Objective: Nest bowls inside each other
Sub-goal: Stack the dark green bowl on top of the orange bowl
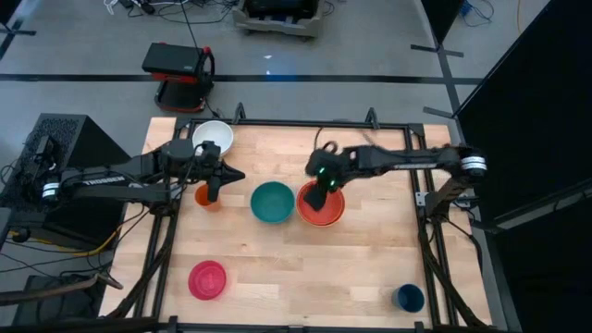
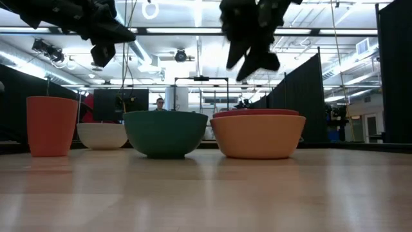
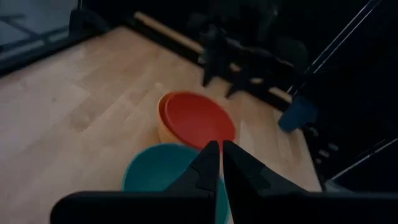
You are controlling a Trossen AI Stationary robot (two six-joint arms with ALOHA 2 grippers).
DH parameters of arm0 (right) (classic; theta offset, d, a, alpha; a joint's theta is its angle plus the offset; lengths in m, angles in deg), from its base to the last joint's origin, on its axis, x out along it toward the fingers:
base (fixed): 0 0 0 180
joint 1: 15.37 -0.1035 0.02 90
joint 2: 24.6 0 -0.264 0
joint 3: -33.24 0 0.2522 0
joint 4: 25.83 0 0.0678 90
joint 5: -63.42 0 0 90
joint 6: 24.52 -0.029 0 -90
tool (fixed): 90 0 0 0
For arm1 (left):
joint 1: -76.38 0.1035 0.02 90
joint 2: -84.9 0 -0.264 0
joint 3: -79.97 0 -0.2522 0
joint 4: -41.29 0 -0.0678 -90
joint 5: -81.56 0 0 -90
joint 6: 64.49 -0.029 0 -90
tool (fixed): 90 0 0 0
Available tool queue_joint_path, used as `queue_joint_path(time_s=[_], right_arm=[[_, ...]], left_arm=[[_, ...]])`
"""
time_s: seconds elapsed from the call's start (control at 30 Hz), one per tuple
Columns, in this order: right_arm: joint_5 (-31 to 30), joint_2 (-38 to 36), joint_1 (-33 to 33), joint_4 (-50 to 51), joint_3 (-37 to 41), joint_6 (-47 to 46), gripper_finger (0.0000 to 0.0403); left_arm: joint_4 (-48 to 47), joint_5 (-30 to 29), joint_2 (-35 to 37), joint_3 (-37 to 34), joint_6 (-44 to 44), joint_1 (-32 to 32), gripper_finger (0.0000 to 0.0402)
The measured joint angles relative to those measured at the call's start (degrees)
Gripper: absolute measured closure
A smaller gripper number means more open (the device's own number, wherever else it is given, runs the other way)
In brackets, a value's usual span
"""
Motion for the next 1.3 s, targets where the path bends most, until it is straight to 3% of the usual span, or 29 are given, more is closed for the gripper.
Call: queue_joint_path(time_s=[0.3, 0.5, 0.7, 1.3], right_arm=[[-11.0, -11.0, 3.9, -0.3, 0.0, -1.5, 0.0235], [-11.0, -11.8, 4.6, 0.6, 0.1, -1.4, 0.0214], [-11.0, -11.8, 4.6, 1.8, 0.1, -1.4, 0.0193], [-10.1, -11.8, 4.7, 2.0, 0.1, 0.3, 0.0200]], left_arm=[[3.5, 3.5, -5.5, 0.0, 0.0, -1.2, 0.0390], [3.4, 3.4, -14.8, 0.0, -0.2, -2.5, 0.0369], [1.3, -0.5, -21.6, 0.0, 7.4, -1.8, 0.0328], [-1.0, -9.8, -26.9, 0.0, 11.3, -1.8, 0.0238]])
